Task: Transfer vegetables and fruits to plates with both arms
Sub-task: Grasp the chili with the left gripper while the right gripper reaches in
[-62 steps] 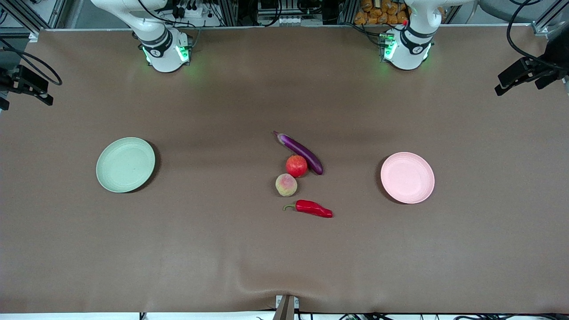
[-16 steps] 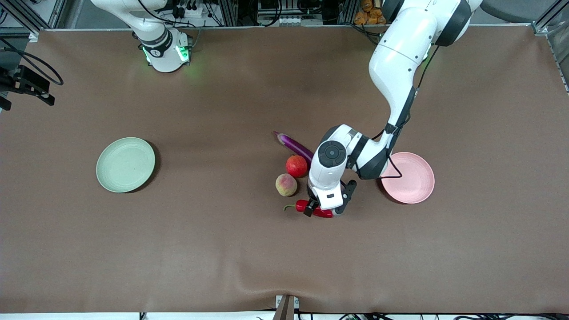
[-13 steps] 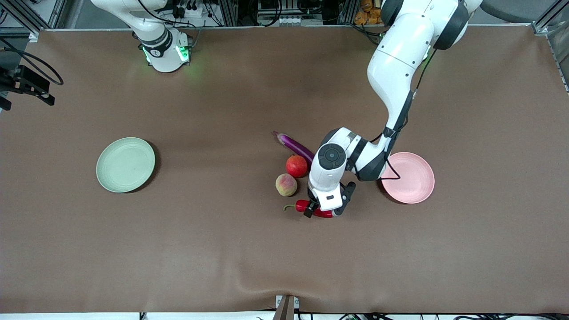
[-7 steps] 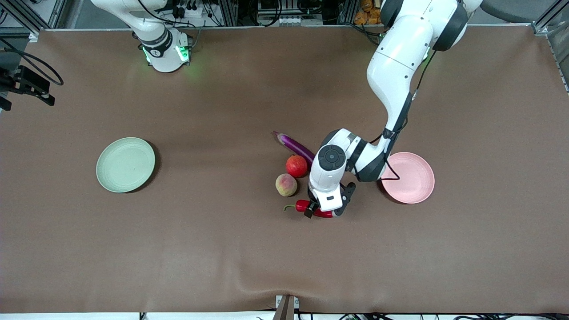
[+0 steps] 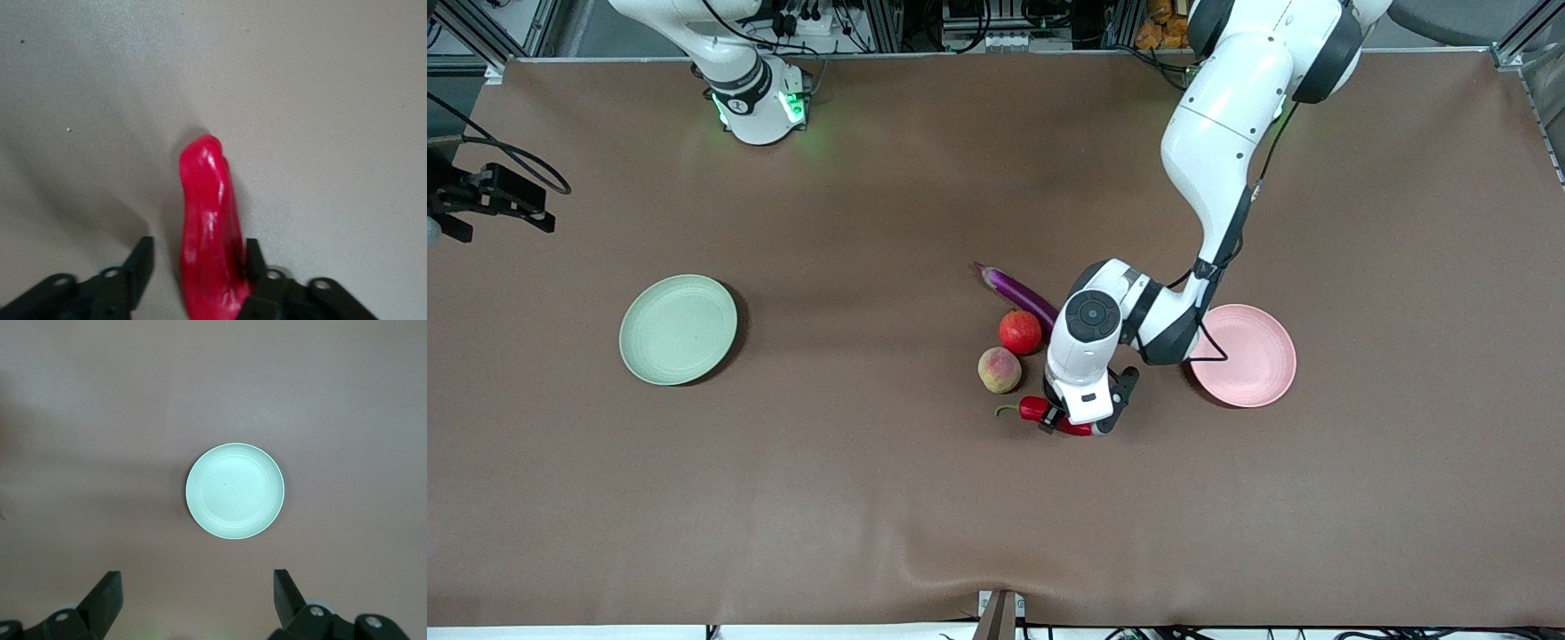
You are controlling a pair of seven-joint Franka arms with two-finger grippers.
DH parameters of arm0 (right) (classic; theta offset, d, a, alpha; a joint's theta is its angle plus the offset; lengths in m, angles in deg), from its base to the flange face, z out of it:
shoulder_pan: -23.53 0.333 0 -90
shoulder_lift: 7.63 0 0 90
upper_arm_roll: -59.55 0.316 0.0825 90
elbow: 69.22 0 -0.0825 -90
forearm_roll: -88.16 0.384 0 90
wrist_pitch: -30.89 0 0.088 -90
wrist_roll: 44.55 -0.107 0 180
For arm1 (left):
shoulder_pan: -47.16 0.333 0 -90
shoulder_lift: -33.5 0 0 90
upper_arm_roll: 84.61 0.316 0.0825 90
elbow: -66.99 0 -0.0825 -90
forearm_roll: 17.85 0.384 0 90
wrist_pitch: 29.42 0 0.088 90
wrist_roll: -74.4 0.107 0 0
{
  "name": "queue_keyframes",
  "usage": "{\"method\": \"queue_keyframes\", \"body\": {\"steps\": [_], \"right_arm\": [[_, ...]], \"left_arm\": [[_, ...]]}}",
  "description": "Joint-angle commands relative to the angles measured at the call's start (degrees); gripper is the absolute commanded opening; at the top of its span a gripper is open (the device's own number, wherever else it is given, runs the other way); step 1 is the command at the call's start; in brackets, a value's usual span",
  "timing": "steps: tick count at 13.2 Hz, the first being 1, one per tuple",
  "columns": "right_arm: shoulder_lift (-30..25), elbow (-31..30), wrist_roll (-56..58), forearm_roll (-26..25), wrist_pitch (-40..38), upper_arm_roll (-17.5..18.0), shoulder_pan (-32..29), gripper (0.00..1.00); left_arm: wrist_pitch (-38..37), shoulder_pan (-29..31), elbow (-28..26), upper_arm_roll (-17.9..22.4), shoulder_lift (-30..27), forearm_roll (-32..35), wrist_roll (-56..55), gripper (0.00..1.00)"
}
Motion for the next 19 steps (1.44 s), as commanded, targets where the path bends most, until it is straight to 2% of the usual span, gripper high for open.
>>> {"method": "queue_keyframes", "body": {"steps": [1,3,5,7,9,11,13,15,17,19], "right_arm": [[0.71,0.50,0.69,0.52,-0.40,0.45,-0.72,1.00],[0.88,0.59,0.25,1.66,-2.93,0.54,-0.81,1.00],[1.23,0.76,-1.23,6.30,-3.21,0.54,-0.81,1.00],[3.86,2.24,-5.44,10.25,-2.77,0.63,-0.28,1.00],[6.93,3.13,-9.74,12.38,-0.51,0.80,2.52,1.00],[10.01,3.31,-15.97,12.65,5.63,0.89,5.77,1.00],[13.87,4.27,-21.86,13.61,10.04,0.89,9.89,1.00],[18.96,7.07,-29.50,14.49,15.39,0.89,13.50,1.00],[24.76,10.24,-35.84,15.28,23.03,0.98,17.19,1.00],[31.00,12.79,-40.33,20.01,30.50,1.07,20.44,1.00]], "left_arm": [[0.51,0.14,1.65,0.15,1.22,0.74,0.57,0.37],[0.43,0.66,1.47,0.15,0.35,0.74,5.20,0.01],[-0.10,3.11,1.39,-0.20,-1.23,0.74,11.61,0.00],[-0.89,5.40,0.78,-0.20,-3.51,0.83,20.91,0.00],[-8.06,7.95,0.51,-0.20,-6.24,0.83,30.76,0.00],[-17.01,9.79,-0.02,-0.12,-9.75,1.44,39.89,0.01],[-25.29,13.04,-1.68,-0.12,-13.96,1.44,55.95,0.01],[-26.91,17.34,-7.46,-0.20,-19.32,1.44,66.79,0.01],[-26.56,20.69,-13.79,-0.29,-23.20,1.44,73.15,0.01],[-23.33,22.72,-20.99,-0.38,-26.10,1.44,75.54,0.01]]}}
